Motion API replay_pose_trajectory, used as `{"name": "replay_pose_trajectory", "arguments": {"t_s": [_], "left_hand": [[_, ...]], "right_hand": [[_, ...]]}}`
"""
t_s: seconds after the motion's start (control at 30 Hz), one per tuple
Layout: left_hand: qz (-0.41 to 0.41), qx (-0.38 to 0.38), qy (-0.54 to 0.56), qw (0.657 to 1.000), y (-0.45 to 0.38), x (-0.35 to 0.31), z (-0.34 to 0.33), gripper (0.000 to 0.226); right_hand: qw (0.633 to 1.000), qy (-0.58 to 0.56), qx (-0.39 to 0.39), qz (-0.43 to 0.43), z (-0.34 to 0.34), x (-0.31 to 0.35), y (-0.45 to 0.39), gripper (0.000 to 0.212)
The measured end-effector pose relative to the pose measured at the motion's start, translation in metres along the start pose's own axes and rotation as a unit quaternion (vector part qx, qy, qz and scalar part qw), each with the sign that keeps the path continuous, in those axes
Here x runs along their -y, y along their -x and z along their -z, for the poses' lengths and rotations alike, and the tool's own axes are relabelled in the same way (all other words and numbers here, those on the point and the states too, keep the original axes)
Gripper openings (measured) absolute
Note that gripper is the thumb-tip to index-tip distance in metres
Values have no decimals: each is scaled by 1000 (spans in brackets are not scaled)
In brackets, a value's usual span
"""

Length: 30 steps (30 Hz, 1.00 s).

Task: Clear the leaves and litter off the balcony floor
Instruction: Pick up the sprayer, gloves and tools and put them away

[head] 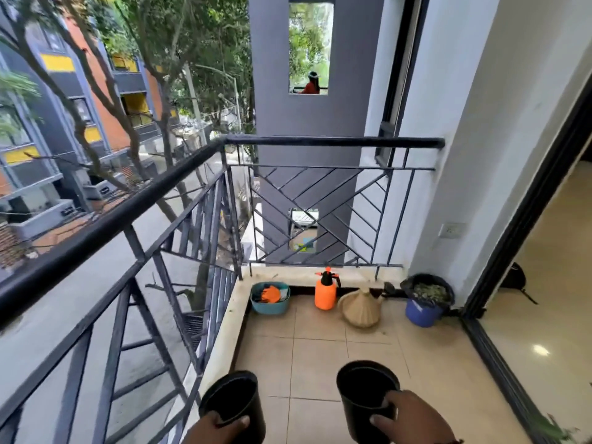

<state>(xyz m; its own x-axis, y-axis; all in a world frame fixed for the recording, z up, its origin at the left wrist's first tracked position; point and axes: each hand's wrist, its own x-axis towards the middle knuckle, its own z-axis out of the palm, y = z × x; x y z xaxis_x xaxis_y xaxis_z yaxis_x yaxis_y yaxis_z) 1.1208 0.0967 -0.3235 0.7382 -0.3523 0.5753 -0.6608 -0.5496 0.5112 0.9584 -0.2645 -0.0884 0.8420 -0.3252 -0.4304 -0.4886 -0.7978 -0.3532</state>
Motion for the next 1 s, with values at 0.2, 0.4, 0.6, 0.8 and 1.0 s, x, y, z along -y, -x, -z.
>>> {"name": "replay_pose_trajectory", "arguments": {"t_s": [0.2, 0.4, 0.6, 0.8, 1.0], "left_hand": [[265, 294, 86, 914, -113, -14, 25, 49], [418, 382, 59, 822, -163, 45, -9, 95], [430, 436, 44, 789, -203, 52, -33, 102], [439, 443, 47, 780, -259, 44, -41, 75], [471, 411, -21, 780, -314, 46, -66, 52]], "right_hand": [[999, -27, -16, -38, 23, 28, -51, 23], [997, -25, -8, -69, 28, 44, -88, 26], [997, -11, -1, -80, 41, 44, -149, 23], [997, -33, 59, -35, 64, 40, -262, 21], [991, 21, 132, 15, 72, 37, -363, 27]]}}
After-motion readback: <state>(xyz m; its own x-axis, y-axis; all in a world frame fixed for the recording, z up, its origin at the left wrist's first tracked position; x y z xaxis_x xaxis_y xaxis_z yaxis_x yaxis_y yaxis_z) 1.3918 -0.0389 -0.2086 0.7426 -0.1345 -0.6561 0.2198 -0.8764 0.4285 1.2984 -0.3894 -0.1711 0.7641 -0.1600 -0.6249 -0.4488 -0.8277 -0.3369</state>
